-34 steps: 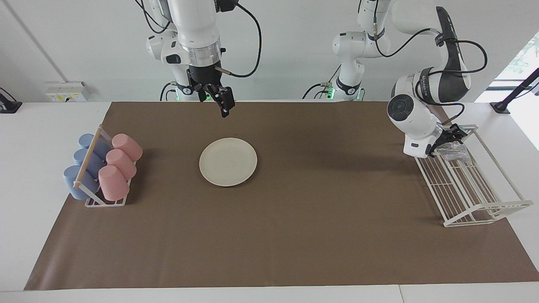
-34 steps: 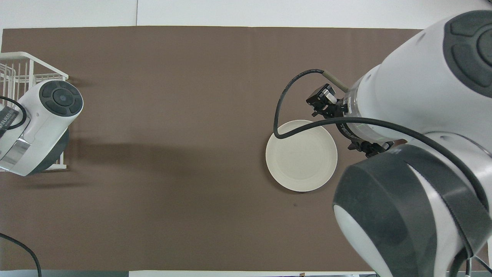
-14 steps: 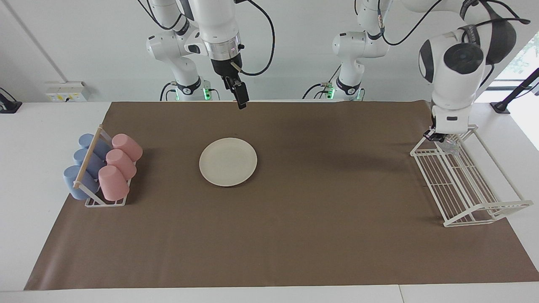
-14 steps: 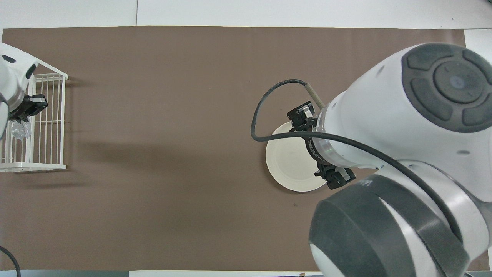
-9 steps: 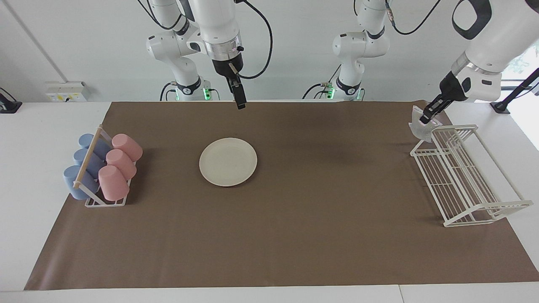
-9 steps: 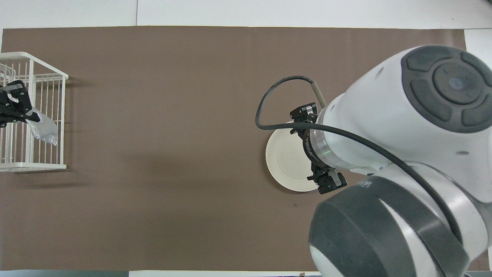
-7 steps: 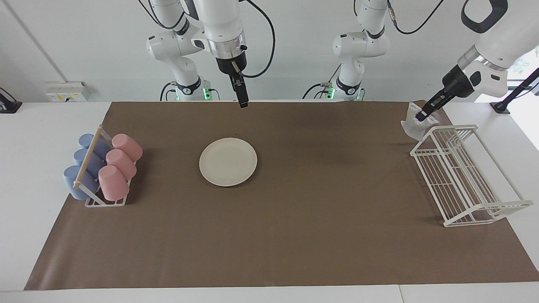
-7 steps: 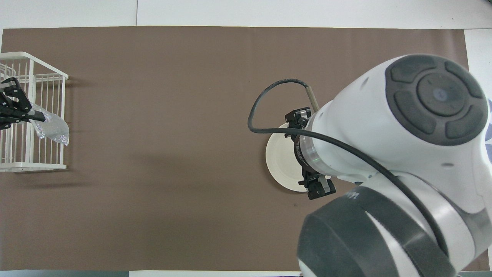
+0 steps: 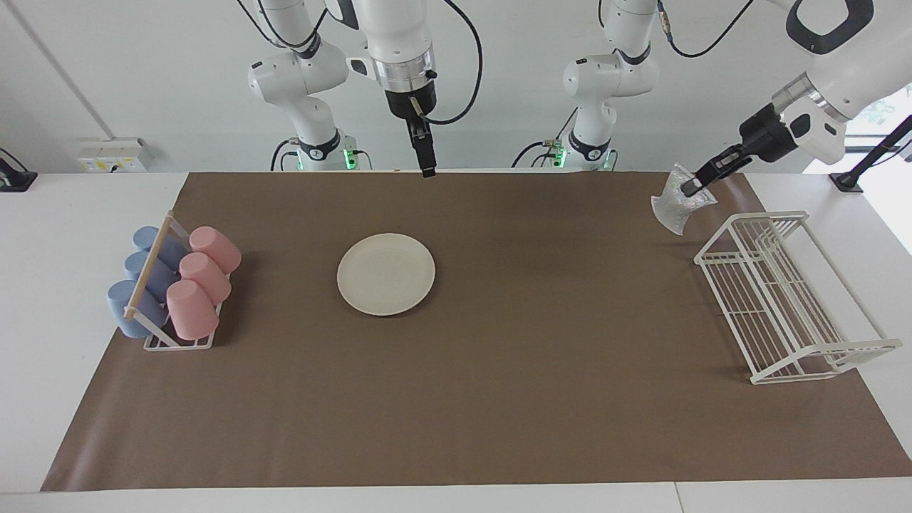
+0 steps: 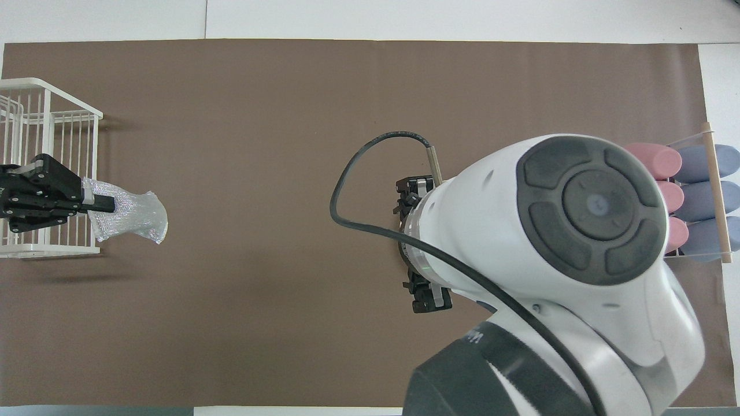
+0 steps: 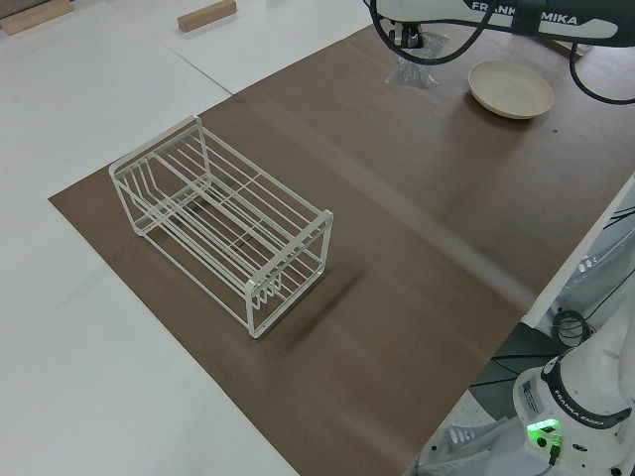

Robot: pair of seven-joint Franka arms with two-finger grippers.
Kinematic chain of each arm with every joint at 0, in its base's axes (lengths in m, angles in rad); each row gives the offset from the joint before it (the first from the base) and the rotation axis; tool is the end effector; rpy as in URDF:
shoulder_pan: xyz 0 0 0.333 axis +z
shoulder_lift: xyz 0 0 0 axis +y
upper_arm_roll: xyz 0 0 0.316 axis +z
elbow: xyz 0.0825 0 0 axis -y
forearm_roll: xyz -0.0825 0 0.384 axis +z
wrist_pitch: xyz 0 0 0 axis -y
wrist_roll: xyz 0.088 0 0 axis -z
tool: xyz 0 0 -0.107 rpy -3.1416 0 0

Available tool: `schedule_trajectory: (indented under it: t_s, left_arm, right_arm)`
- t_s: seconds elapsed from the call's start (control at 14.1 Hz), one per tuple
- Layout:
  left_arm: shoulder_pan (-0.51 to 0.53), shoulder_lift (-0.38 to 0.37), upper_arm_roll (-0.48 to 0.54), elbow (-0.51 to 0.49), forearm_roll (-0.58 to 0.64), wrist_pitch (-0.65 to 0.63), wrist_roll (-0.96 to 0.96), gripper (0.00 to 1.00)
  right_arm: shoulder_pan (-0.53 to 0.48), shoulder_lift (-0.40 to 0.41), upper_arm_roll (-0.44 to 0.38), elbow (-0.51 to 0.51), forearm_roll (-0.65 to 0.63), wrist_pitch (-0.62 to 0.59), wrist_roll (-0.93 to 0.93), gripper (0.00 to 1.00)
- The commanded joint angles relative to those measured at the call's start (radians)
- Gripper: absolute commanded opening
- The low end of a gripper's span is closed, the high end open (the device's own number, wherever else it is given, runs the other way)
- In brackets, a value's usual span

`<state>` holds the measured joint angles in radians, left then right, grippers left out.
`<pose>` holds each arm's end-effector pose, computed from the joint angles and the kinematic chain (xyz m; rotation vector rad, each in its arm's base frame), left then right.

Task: Wipe plate with sponge
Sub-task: 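Pull the sponge out with the left gripper while the right gripper withdraws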

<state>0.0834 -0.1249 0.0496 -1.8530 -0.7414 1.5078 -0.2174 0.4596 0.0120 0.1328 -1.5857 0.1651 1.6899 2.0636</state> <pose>0.5072 -0.0073 0.5840 2.3413 0.4579 -0.3040 0.4642 0.3309 0.6231 -2.2157 2.0300 0.2099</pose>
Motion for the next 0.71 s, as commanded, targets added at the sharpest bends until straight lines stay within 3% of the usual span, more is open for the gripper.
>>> schedule_trajectory:
  t_s: [0.0,0.35,0.49,0.64]
  left_arm:
    - [0.01,-0.117,-0.004,-0.202,-0.157,0.072,0.076,0.0]
    - [-0.005,-0.163,-0.007,-0.348,-0.334,0.065,0.211,0.0]
    - [-0.036,-0.165,-0.007,-0.377,-0.364,0.043,0.361,0.0]
    - [-0.056,-0.156,-0.007,-0.402,-0.365,-0.009,0.508,0.0]
  right_arm:
    - [0.005,-0.064,0.002,-0.111,0.1,0.115,0.032,1.0]
    - [0.071,-0.116,0.002,-0.259,0.139,0.33,0.006,1.0]
    - [0.099,-0.113,0.004,-0.301,0.14,0.445,0.006,1.0]
    - [0.102,-0.107,0.007,-0.301,0.146,0.467,0.009,1.0]
